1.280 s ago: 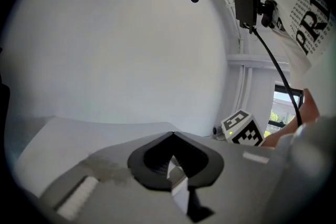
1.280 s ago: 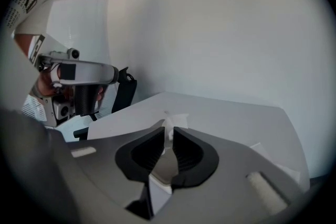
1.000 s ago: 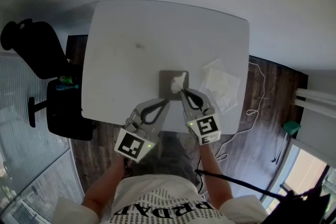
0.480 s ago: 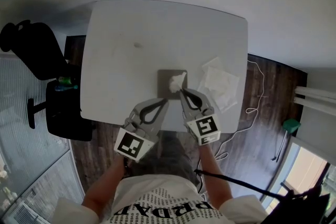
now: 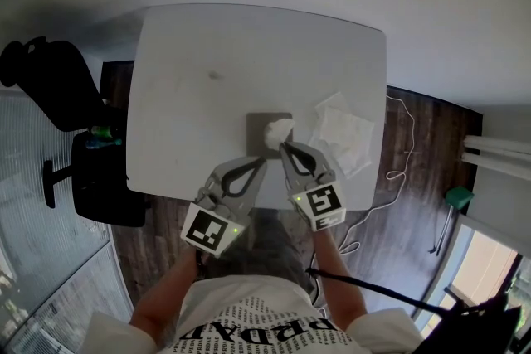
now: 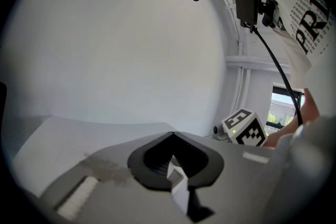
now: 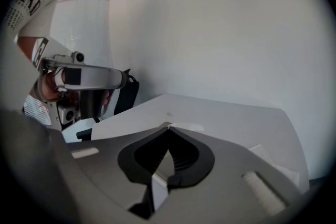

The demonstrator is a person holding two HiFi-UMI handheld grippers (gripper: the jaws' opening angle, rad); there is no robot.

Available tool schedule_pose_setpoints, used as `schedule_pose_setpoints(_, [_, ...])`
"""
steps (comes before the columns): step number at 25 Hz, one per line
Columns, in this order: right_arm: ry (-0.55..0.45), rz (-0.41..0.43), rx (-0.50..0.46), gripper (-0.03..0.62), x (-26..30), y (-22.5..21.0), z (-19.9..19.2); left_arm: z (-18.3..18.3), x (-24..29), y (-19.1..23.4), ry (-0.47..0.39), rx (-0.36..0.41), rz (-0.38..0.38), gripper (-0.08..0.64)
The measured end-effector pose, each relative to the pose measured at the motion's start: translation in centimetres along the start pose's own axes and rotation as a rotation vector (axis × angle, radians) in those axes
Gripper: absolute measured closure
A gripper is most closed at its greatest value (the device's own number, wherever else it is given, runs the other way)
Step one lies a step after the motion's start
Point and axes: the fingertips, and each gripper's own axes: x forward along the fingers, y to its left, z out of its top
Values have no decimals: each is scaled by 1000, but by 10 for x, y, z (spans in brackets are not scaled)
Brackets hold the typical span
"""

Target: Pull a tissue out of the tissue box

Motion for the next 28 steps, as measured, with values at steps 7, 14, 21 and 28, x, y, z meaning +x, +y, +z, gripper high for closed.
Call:
schedule_pose_setpoints(7, [-2,17,-12,583,0,10,14,6,-1,0,-8,-2,-4,554])
schedule_pose_setpoints(14, [4,24,-11,583,0,15,19,10,-2,1,-12,2,-5,553])
schedule_pose_setpoints(21, [1,21,-17,583,-3,15,23,13,-4,3,-19,4,-4,554])
schedule_pose_setpoints(28, [6,18,-23,583,-9,19,30,20,-5,1,-27,0,-8,554])
